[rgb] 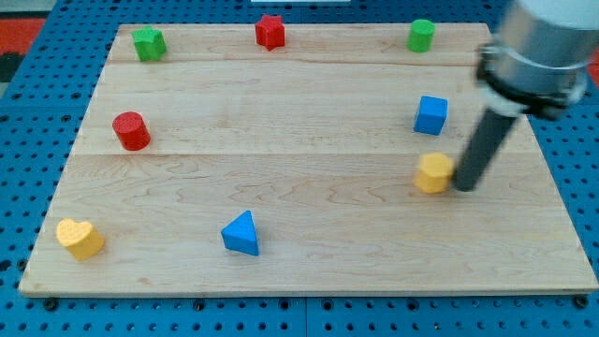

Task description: Point your arm at top right

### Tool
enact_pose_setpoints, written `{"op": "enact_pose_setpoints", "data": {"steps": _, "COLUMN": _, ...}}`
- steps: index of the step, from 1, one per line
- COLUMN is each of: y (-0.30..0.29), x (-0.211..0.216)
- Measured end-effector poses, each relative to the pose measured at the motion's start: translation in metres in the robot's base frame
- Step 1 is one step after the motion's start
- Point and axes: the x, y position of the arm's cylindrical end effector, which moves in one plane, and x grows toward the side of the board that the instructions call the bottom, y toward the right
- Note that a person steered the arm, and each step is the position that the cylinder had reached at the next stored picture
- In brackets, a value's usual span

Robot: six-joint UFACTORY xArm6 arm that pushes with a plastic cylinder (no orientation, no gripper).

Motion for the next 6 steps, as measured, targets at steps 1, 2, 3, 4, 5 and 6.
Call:
{"op": "enact_pose_setpoints", "data": {"steps": 1, "y": -0.035, "x": -0.016}}
{"op": "enact_pose_setpoints", "data": {"steps": 2, "y": -0.08, "x": -0.055}}
{"op": "enact_pose_setpoints", "data": {"steps": 3, "y": -0.098, "x": -0.067}}
{"op": "enact_pose_setpoints", "data": {"steps": 4, "y": -0.097, "x": -0.145}}
{"op": "enact_pose_setpoints", "data": {"steps": 5, "y": 0.022, "x": -0.187}}
{"op": "enact_pose_setpoints", "data": {"steps": 6, "y": 0.118, "x": -0.237}}
